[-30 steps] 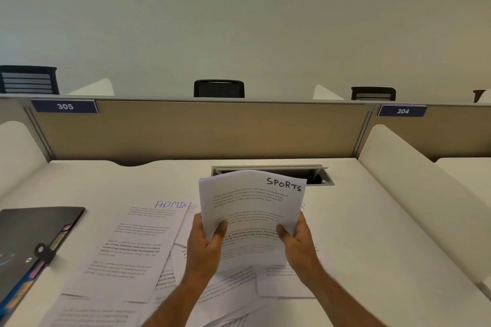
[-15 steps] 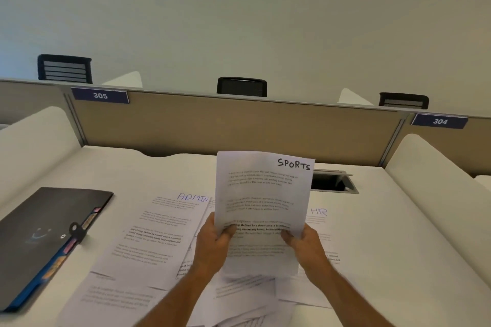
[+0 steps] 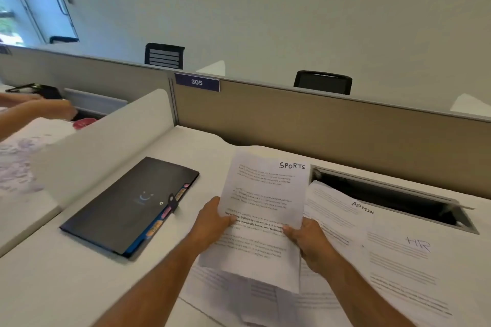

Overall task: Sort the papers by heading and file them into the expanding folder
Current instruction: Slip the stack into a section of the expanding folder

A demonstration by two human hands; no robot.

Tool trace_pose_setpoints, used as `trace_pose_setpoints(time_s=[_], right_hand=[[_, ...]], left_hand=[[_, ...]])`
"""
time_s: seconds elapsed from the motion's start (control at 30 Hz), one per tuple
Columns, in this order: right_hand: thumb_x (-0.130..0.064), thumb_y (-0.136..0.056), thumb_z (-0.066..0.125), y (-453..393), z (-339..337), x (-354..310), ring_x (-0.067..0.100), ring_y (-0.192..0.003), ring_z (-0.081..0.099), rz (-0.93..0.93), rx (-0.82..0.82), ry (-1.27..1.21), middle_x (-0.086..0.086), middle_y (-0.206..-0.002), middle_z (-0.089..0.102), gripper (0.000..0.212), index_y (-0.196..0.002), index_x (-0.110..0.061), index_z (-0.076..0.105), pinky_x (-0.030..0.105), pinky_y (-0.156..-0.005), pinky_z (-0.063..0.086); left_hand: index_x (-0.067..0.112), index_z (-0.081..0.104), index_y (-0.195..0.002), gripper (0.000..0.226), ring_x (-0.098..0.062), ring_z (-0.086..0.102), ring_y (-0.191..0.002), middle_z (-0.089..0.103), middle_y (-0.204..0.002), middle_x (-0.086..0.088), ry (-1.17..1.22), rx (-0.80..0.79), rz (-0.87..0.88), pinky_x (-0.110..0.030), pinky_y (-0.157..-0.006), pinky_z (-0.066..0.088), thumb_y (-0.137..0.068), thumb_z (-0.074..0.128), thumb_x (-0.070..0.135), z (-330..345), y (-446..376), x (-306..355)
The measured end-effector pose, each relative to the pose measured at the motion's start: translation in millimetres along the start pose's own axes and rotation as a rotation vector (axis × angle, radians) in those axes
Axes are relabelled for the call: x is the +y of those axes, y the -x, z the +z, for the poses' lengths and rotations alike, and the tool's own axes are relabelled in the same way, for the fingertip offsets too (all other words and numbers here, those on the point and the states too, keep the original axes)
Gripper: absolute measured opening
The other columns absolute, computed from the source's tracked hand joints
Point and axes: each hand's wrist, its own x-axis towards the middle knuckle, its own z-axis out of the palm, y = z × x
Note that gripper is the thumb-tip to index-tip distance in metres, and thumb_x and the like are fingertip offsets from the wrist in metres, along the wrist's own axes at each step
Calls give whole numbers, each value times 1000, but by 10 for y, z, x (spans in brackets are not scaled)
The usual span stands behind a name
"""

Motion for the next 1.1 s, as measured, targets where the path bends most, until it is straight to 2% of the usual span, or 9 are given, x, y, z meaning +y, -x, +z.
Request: trace_pose_setpoints(time_s=[0.23, 0.4, 0.47, 0.53, 0.63, 0.73, 0.87, 1.0, 1.1], right_hand=[[-1, -97, 58, -324, 699, 90, 28, -100, 70, 99, -40, 1, 8, -111, 73, 26, -115, -19, 61, 44, -87, 59], [0, -97, 57, -560, 866, 68, 34, -98, 71, 156, -24, -20, 13, -107, 74, 27, -122, -7, 62, 45, -81, 60], [1, -96, 58, -649, 883, 54, 35, -97, 72, 181, -2, -57, 15, -106, 75, 27, -121, -5, 63, 47, -80, 60], [2, -95, 59, -710, 893, 55, 37, -98, 71, 193, 16, -76, 15, -108, 74, 29, -123, -4, 62, 49, -82, 60], [3, -95, 58, -761, 911, 91, 38, -99, 70, 200, 46, -97, 17, -110, 72, 32, -126, -3, 60, 48, -82, 59], [3, -95, 58, -770, 930, 127, 39, -99, 69, 213, 67, -87, 18, -110, 72, 32, -127, -3, 59, 50, -82, 59], [4, -94, 59, -790, 973, 129, 40, -101, 68, 219, 82, -82, 19, -109, 72, 31, -124, -2, 61, 55, -89, 56], [4, -95, 58, -785, 1056, 75, 38, -99, 69, 225, 65, -108, 16, -107, 73, 28, -120, -7, 62, 52, -87, 58], [7, -95, 56, -767, 1148, 38, 38, -99, 70, 248, 14, -118, 15, -106, 74, 27, -118, -6, 63, 49, -84, 59]], left_hand=[[20, 54, -121, 29, -18, 66, -103, 67, -114, 2, 82, 67, -153, -33, -79, 55, -97, 62, 35, -527, -172, -388], [20, 60, -88, 13, -25, 68, -80, 69, -83, -1, -18, 544, -134, -39, -67, 55, -98, 58, 28, -1081, -380, -565], [25, 59, -88, 8, -21, 66, -82, 70, -88, 0, -237, 611, -125, -36, -72, 55, -93, 64, 29, -1368, -433, -748], [28, 59, -98, 17, -18, 64, -89, 70, -100, 1, -429, 520, -158, -41, -81, 56, -89, 69, 40, -1568, -456, -923], [27, 54, -124, 66, -23, 56, -115, 62, -124, 1, -768, 343, -226, -45, -91, 53, -73, 72, 66, -1680, -479, -1092], [25, 41, -139, 87, -27, 49, -126, 51, -139, -2, -903, 214, -255, -47, -97, 48, -70, 73, 68, -1675, -494, -1179], [26, 37, -142, 70, -23, 62, -104, 62, -123, -3, -932, 182, -173, -39, -84, 53, -82, 65, 50, -1731, -509, -1157], [18, 45, -134, 37, -18, 57, -66, 59, -78, 0, -960, 189, -52, -31, -58, 47, -99, 42, 28, -1858, -545, -1076], [14, 48, -136, 34, -21, 58, -61, 59, -71, -4, -873, 181, -49, -35, -56, 47, -103, 40, 20, -2015, -589, -1055]])
